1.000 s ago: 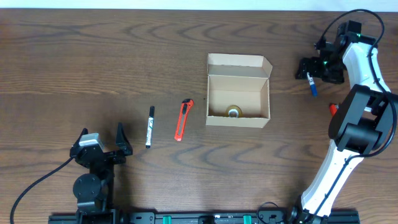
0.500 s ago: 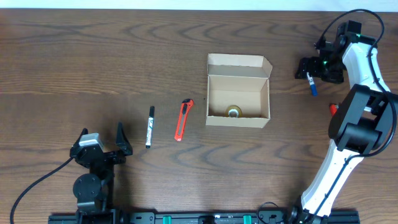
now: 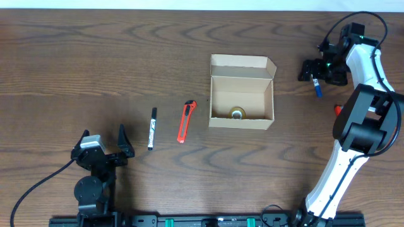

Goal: Pack container
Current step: 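Lower the right gripper and grasp the whiteboard marker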

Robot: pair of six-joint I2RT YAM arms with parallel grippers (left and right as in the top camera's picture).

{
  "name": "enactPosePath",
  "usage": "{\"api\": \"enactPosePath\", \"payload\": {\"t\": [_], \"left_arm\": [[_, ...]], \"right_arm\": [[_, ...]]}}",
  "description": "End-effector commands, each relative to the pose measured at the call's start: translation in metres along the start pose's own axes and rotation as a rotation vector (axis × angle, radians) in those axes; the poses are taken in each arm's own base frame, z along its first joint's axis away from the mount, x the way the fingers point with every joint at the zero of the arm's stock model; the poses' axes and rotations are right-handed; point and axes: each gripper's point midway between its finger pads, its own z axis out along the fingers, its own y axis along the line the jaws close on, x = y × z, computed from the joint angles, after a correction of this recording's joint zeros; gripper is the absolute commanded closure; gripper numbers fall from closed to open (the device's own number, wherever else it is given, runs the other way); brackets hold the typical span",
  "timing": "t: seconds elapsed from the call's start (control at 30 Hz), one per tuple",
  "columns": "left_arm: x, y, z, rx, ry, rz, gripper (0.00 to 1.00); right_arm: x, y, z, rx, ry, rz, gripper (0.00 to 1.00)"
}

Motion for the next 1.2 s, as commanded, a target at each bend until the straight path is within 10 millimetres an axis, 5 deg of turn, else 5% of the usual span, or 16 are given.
{"api": "enactPosePath", "payload": {"t": [0.0,0.37,1.17], "left_arm": [[0.0172,0.0040,0.0007,-0.015,0.052,0.001,0.05],[0.0171,0.0041,0.0007,-0.015,0.052,0.001,0.05],[0.0172,0.0041,0.0007,-0.016,0.052,0.001,0.05]], "right_arm": [[0.0019,0.0005,0.0110,-0.011,0.020,-0.013,0.01],[0.0067,0.0000,0.0195,-0.015,0.041,-0.009,0.01],[0.0076,-0.0002,0.0195,-0.014,0.045,-0.008,0.64]]}}
